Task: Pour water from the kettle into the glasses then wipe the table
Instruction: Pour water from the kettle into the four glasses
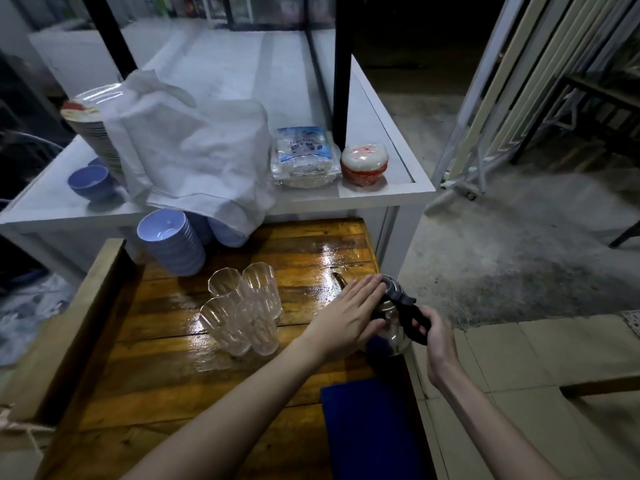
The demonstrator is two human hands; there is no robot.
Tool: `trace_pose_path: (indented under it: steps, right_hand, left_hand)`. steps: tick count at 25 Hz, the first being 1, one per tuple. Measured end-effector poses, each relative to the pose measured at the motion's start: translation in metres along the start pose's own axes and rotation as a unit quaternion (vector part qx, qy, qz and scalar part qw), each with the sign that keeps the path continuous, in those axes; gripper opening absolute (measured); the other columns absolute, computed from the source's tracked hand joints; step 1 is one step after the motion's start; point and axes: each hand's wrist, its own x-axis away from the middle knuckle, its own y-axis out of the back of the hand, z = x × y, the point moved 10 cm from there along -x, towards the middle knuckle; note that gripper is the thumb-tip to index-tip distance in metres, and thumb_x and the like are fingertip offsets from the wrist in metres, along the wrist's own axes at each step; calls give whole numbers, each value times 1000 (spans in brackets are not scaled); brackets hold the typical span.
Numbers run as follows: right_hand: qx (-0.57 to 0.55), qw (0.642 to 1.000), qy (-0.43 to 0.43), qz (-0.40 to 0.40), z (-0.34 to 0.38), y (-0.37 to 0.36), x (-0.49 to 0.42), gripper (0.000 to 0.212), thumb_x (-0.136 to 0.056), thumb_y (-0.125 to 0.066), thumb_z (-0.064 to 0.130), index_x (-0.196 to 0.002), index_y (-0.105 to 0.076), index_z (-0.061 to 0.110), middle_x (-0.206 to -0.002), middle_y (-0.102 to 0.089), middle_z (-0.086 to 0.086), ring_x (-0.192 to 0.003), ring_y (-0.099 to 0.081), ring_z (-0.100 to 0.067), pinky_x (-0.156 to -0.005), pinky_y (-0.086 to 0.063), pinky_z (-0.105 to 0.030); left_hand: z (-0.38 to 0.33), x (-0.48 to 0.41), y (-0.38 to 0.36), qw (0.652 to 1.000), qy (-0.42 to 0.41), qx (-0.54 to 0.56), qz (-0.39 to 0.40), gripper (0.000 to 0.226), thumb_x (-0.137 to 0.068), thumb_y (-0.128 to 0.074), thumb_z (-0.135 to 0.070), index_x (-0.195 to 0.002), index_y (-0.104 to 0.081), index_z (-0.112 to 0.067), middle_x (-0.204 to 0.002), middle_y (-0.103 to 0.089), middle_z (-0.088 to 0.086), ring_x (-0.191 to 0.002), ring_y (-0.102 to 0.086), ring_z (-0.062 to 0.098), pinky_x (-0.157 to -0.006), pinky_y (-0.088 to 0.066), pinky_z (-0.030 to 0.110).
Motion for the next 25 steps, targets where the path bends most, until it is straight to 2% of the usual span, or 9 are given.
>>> trace_pose_path:
  steps: [2, 6, 9, 11, 16, 21, 25]
  right_hand:
    - [31, 999, 28, 19, 17, -7, 8, 26, -98, -44, 21, -91, -68, 12, -83, -64, -4, -79, -57, -13, -70, -44, -27]
    - [73, 993, 67, 67, 46, -30, 28, 28, -98, -44, 21, -78, -63, 16, -76, -58, -3, -76, -52, -15, -66, -42, -30]
    - [82, 989, 82, 95, 59, -49, 45, 29, -99, -42, 19, -81, -64, 11, -80, -60, -7, -77, -54, -17, -68, -43, -31]
    - [101, 983, 96, 117, 67, -63, 55, 29, -99, -42, 19, -83, -63, 9, -83, -60, -8, -78, -54, -16, -67, -43, -30]
    - [150, 968, 144, 142, 89, -92, 68, 32, -100, -43, 15, -71, -58, 10, -73, -54, -6, -74, -51, -19, -67, -42, -33]
    - [213, 947, 170, 172, 103, -116, 69, 35, -99, -42, 17, -67, -56, 11, -69, -53, -5, -71, -51, -20, -67, -41, -37]
    - [230, 939, 179, 183, 109, -126, 69, 32, -98, -43, 17, -70, -55, 10, -69, -52, -8, -70, -49, -21, -63, -39, -35]
  left_hand:
    - [0, 12, 14, 1000, 11, 15, -22, 64, -102, -21, -49, -154, -2, -16, -162, 4, 1, -148, 12, 10, -115, 17, 22]
    - [-1, 42, 41, 997, 27, 19, -70, 66, -100, -15, -51, -154, -1, -16, -161, 4, 0, -149, 10, 10, -119, 13, 24]
    - [3, 62, 54, 993, 53, 24, -106, 66, -99, -15, -51, -154, -5, -15, -161, 0, 0, -149, 9, 9, -117, 15, 20]
    - [7, 74, 60, 989, 71, 36, -128, 68, -98, -14, -53, -155, -7, -15, -162, -2, 0, -149, 7, 9, -119, 10, 23]
    - [19, 98, 68, 980, 114, 61, -149, 64, -100, -17, -51, -154, -3, -20, -161, 5, -6, -148, 11, 3, -120, 8, 25]
    - [33, 108, 75, 975, 131, 69, -164, 59, -103, -22, -46, -152, -1, -23, -161, 5, -7, -147, 12, 0, -121, 5, 25]
    - [40, 111, 77, 971, 137, 82, -176, 59, -103, -24, -44, -154, -2, -21, -162, 3, -4, -148, 9, 2, -122, 3, 27]
